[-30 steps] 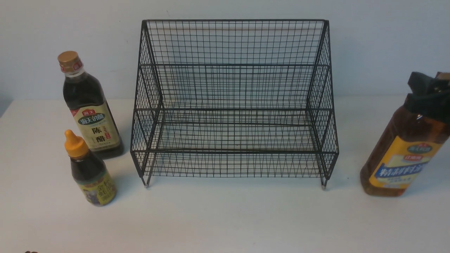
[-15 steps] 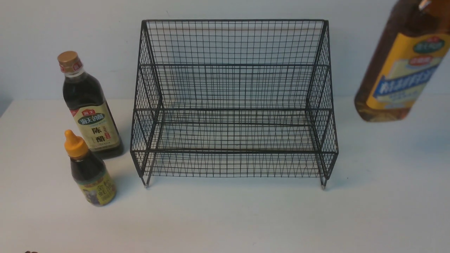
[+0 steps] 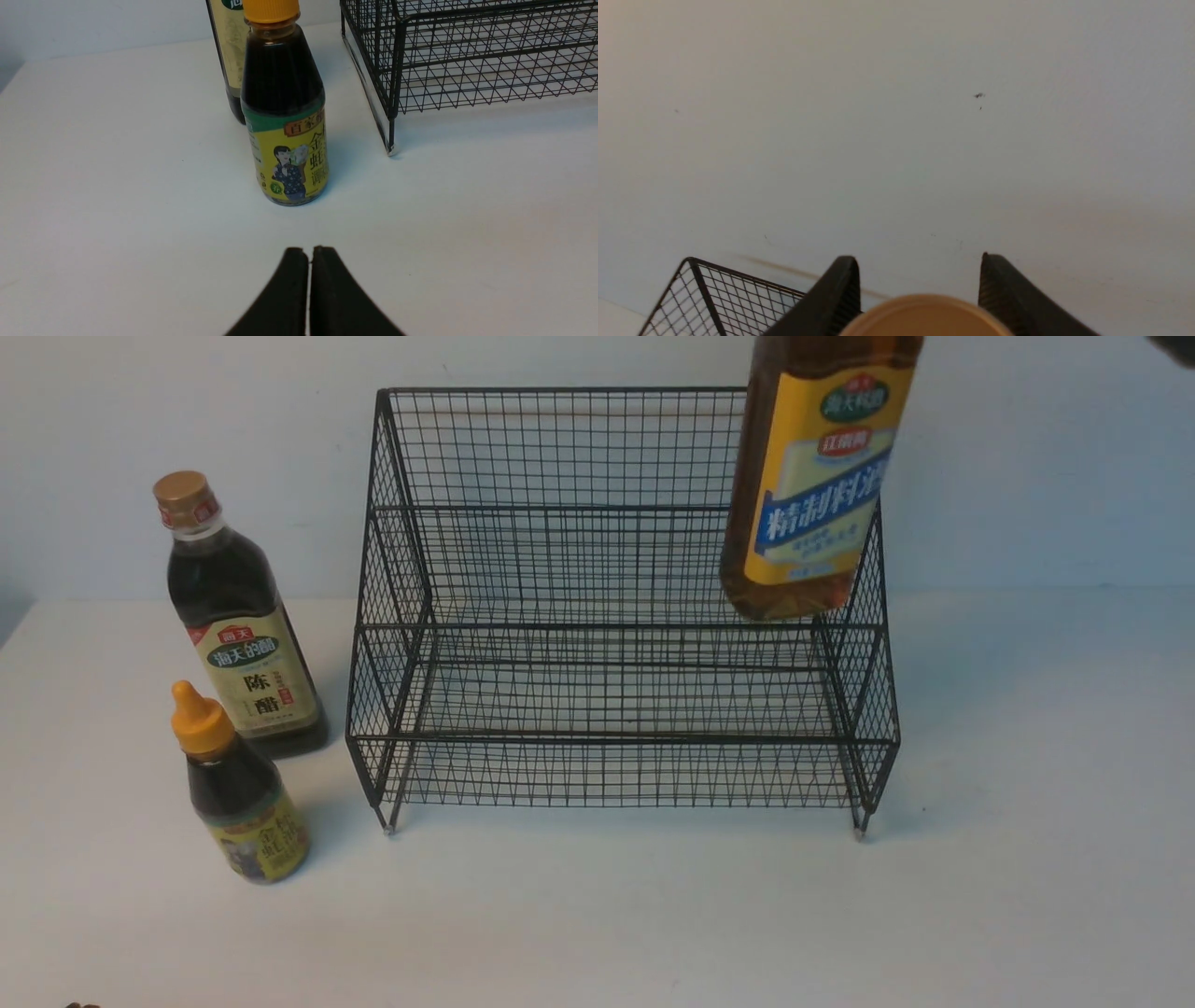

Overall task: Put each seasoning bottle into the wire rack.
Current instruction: Use the right arm to put the condiment bottle back on the shelf

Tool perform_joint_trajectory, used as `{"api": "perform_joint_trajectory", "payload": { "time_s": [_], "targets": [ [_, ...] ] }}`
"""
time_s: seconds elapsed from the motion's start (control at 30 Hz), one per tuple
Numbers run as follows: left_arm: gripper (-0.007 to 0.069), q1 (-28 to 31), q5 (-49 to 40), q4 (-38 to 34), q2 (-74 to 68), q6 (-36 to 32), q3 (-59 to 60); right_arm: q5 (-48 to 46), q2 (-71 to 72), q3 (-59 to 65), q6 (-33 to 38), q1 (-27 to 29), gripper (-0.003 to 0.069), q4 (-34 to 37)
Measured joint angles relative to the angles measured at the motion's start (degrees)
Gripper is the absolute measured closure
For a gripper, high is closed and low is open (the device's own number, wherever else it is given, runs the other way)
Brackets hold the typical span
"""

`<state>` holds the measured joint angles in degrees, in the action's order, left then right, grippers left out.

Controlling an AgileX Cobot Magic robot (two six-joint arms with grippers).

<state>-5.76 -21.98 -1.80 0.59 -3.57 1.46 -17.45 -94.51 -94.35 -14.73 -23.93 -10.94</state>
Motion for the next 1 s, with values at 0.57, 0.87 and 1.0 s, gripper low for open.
{"api": "perform_joint_trajectory", "payload": {
  "time_s": [0.57, 0.87, 1.0],
  "targets": [
    [0.0629, 0.0, 0.0, 0.0, 0.0, 0.0, 0.0, -17.5, -3.0, -1.4, -0.1, 1.8, 0.0346, 0.8],
    [0.0629, 0.0, 0.0, 0.0, 0.0, 0.0, 0.0, -24.6, -4.3, -2.2, 0.2, 2.0, 0.0346, 4.9],
    [0.0629, 0.0, 0.0, 0.0, 0.0, 0.0, 0.0, -24.6, -6.8, -2.4, 1.5, 2.3, 0.0346, 6.7]
  ]
}}
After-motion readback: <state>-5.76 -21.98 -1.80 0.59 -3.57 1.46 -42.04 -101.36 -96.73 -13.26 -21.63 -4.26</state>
